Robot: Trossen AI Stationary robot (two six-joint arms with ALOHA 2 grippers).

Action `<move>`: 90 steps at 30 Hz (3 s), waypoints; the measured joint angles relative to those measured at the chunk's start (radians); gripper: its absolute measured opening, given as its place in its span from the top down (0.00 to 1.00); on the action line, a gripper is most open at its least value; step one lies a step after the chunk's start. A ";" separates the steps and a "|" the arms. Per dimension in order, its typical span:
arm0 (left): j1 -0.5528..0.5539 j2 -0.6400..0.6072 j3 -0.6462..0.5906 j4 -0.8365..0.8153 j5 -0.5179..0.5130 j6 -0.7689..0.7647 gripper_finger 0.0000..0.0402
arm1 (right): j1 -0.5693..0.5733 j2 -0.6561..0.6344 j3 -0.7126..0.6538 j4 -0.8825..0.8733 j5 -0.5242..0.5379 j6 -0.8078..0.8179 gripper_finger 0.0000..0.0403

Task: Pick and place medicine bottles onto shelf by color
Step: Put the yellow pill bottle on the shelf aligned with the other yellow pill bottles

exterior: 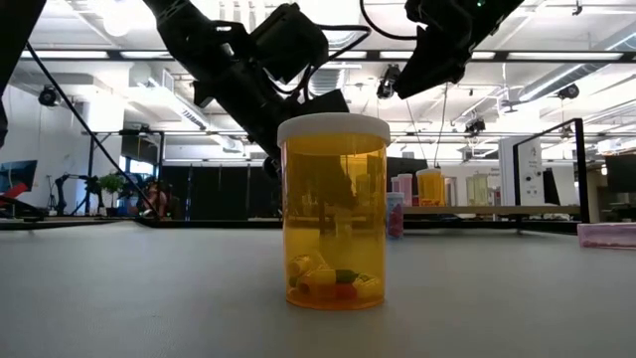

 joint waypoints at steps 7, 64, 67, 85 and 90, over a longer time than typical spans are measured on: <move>0.000 0.000 0.000 0.000 0.000 -0.005 0.74 | 0.000 0.000 0.000 0.000 0.000 -0.001 0.53; -0.019 -0.368 -0.086 -0.440 -0.008 -0.166 0.35 | 0.008 0.107 -0.131 0.346 -0.113 0.007 0.53; -0.030 -0.406 -0.130 -0.432 -0.010 -0.205 0.35 | 0.015 0.179 -0.131 0.379 -0.113 -0.021 0.53; -0.034 -0.468 -0.271 -0.419 -0.035 -0.323 0.35 | 0.033 0.451 -0.041 0.515 -0.113 -0.169 0.53; -0.035 -0.468 -0.271 -0.415 -0.035 -0.322 0.35 | 0.028 0.455 -0.035 0.519 -0.113 -0.165 0.53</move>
